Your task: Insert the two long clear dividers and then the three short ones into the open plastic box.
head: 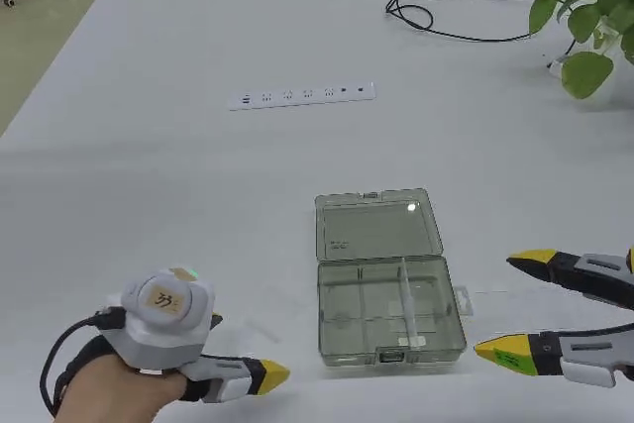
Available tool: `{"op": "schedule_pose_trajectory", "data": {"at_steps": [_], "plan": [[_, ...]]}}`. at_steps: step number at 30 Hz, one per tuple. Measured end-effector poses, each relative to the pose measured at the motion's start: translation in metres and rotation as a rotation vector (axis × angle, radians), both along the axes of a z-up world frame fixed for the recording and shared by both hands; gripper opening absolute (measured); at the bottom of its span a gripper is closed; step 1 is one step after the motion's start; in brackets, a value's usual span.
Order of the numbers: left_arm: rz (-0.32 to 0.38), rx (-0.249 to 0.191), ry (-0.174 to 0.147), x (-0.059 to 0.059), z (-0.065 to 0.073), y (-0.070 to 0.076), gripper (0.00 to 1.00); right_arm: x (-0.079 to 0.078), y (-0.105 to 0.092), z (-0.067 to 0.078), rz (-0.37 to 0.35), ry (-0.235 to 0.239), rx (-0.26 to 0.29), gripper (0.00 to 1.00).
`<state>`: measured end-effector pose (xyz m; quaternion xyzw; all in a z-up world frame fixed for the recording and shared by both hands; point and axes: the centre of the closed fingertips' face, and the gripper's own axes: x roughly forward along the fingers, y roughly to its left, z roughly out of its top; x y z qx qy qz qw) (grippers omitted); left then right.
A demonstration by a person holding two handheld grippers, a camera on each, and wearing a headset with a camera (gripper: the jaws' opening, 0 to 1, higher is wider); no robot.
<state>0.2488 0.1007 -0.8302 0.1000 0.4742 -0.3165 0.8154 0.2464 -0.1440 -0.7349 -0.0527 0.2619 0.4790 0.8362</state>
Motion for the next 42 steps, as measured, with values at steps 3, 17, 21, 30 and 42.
{"op": "schedule_pose_trajectory", "data": {"at_steps": [3,17,21,30,42], "plan": [[-0.012,0.031,-0.001,0.002,-0.005,-0.001,0.64,0.001,-0.003,0.001,-0.009,-0.010,0.007,0.73],[-0.040,0.150,0.034,0.001,-0.022,0.007,0.48,0.007,-0.013,0.003,-0.059,-0.033,0.040,0.72],[-0.031,0.187,0.030,0.004,-0.023,0.010,0.43,0.008,-0.016,0.001,-0.067,-0.036,0.045,0.72],[-0.042,0.209,0.047,0.003,-0.024,0.008,0.38,0.009,-0.020,0.000,-0.085,-0.043,0.049,0.71],[-0.048,0.213,0.065,0.002,-0.025,0.008,0.32,0.006,-0.020,-0.001,-0.096,-0.044,0.051,0.70]]}}
